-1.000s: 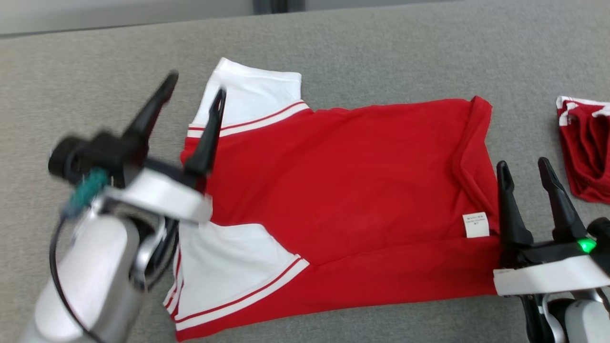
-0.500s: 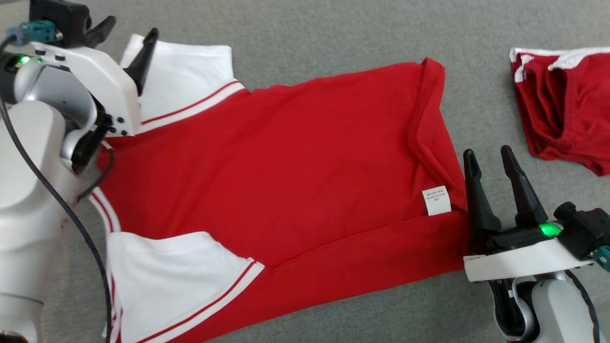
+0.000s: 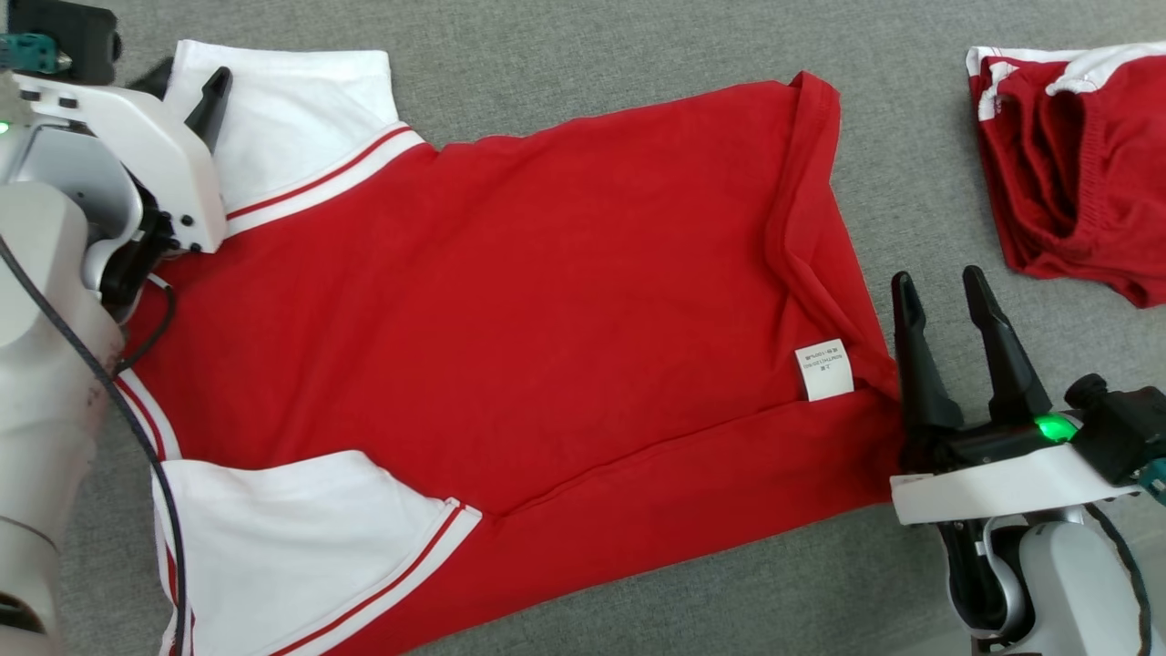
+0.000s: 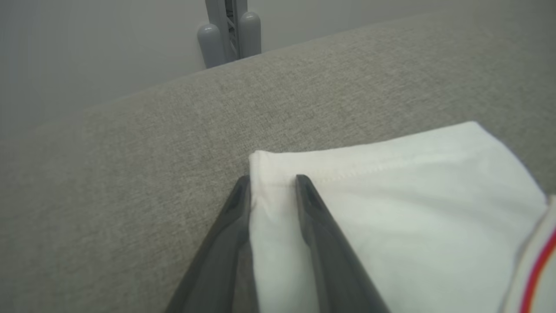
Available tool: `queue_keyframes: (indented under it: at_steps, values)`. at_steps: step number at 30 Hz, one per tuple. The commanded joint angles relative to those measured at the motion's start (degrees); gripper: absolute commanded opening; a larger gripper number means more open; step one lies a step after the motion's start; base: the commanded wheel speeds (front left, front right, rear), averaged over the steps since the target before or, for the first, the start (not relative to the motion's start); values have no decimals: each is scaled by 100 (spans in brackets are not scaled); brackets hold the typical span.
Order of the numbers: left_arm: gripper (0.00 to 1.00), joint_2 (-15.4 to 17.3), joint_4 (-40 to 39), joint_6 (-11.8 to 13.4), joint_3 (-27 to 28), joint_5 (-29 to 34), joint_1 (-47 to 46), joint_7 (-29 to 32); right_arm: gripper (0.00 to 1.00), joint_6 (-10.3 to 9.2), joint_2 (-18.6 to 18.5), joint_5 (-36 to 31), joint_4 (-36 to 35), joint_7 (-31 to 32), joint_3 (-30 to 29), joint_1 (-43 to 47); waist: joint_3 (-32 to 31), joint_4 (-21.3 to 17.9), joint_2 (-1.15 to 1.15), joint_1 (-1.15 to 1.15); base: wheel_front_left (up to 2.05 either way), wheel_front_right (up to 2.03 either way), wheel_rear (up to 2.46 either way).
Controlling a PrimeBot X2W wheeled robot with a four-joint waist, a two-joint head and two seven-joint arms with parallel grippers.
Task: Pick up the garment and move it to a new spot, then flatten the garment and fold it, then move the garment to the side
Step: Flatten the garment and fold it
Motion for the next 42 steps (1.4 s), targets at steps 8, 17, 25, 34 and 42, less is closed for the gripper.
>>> queue_keyframes:
  at_steps: [8,17,25,34,42]
  values:
    - [0,-61,238,1,-502,-314,-167,-338,100,1,-128,147,121,60,-193,-800,-73,188,0,0,0,0,0]
    - [0,-405,127,0,-1016,-504,-652,-769,100,1,-966,550,1473,874,379,-2299,5,761,0,0,0,0,0]
    - [0,-377,-23,-1,-1344,-735,-881,-1180,22,1,-1366,966,2334,1107,1049,-2739,45,1003,0,0,0,0,0]
    - [0,-202,-467,-1,-1498,-1066,-930,-1611,0,1,-1633,1415,2277,920,1236,-3024,-92,1082,0,0,0,0,0]
    - [0,256,-1659,78,-1419,-1232,-291,-2048,0,1,-2164,1721,1761,876,1391,-2619,-300,1284,0,0,0,0,0]
